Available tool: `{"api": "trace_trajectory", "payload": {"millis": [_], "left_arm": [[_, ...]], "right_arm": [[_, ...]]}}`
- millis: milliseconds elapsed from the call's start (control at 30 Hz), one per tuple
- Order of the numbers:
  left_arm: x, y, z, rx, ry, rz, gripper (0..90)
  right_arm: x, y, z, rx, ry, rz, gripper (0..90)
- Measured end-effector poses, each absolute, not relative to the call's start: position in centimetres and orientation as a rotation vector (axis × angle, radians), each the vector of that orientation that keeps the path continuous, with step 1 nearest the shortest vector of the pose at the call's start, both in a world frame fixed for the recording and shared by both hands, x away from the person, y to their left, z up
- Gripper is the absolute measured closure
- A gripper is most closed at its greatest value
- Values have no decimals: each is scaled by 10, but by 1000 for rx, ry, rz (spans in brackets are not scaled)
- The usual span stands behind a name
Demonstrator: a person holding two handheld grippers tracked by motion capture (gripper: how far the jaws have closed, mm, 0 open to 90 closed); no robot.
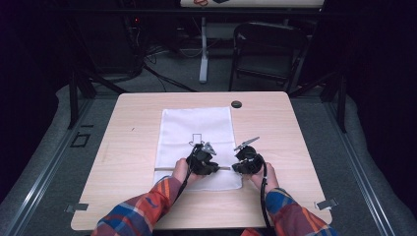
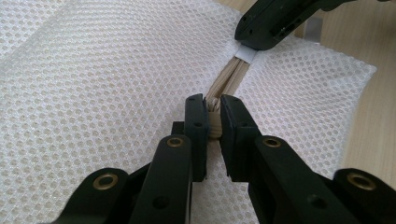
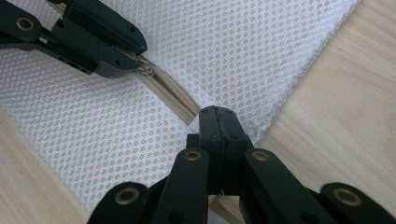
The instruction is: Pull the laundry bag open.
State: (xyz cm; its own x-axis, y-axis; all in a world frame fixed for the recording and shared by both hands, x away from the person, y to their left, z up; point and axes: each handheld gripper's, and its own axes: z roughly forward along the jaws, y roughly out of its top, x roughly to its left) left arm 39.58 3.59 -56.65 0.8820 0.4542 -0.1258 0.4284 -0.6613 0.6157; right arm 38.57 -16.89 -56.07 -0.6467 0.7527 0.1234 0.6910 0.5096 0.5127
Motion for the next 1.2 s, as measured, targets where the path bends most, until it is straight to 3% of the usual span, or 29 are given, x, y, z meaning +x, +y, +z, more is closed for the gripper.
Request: {"api": "trace_trajectory", "payload": {"millis": [1200], "left_arm": [[406,45,-564,2370,679,-15,821]], "right_arm": [[392,-167,-558,1183,2701,758,900]]}}
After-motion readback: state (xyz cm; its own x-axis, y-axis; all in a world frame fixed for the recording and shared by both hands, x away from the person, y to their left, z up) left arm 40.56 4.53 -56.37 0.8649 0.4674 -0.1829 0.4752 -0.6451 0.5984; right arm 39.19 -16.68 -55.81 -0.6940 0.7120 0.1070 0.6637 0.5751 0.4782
